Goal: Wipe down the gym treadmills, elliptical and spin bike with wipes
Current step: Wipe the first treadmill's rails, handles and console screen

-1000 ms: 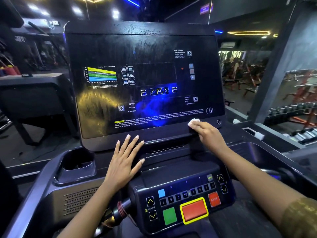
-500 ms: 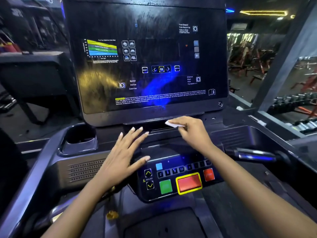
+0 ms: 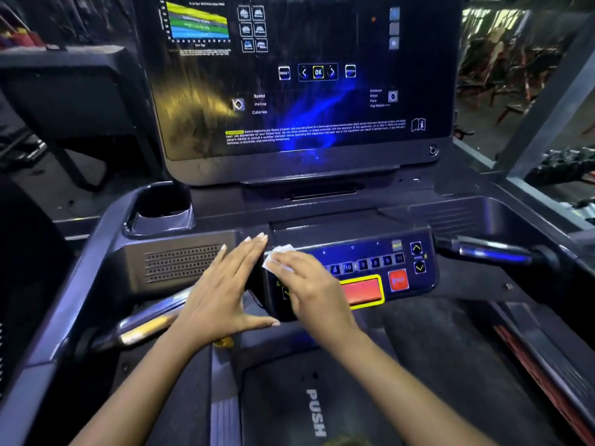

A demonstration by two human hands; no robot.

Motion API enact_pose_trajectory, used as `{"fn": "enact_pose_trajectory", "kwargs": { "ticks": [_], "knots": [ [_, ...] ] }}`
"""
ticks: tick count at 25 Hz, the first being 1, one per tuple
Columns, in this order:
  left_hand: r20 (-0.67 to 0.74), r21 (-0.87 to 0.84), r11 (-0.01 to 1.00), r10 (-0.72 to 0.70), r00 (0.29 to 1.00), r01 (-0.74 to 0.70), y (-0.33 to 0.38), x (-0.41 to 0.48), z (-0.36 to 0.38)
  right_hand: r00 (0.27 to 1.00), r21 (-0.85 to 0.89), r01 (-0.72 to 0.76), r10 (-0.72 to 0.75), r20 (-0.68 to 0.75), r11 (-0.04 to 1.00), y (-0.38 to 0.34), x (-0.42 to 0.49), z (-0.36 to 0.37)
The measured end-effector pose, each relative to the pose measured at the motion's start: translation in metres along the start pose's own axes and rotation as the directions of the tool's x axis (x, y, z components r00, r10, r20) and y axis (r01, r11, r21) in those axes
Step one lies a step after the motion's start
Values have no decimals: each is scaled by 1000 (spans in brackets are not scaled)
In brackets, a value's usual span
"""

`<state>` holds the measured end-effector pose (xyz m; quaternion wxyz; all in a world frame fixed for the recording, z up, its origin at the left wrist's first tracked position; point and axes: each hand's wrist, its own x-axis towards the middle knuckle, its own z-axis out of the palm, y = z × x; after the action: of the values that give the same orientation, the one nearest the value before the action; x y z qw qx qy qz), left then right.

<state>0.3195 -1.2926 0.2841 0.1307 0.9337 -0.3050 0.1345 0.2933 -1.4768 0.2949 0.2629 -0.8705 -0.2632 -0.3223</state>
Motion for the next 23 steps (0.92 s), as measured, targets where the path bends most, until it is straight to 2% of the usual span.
{"fn": "enact_pose_trajectory", "kwargs": {
  "ticks": [3,8,12,13,17,19,23],
  "knots": [
    [-14,12,1000,-20,1000,20,2,-1,1,997,-73,79,-78,20,994,0,-20,5],
    [-20,47,998,-47,999,48,6,1,0,975,-85,204,-195,110,975,18,-65,-17],
    [0,52,997,-59,998,59,8,2,-3,992,-45,102,-105,-72,994,39,-25,-24],
    [1,54,997,-63,998,63,9,1,-3,991,-47,104,-108,-79,993,39,-9,-21],
    [3,107,992,-60,998,60,14,3,-7,933,-129,357,-346,96,925,42,0,-7],
    [-4,132,990,-48,999,48,17,5,-11,959,-166,283,-277,59,945,60,-12,-20],
    [-14,151,988,-23,1000,25,28,5,-11,997,-259,4,-22,-67,966,97,-37,-52]
  ]
}}
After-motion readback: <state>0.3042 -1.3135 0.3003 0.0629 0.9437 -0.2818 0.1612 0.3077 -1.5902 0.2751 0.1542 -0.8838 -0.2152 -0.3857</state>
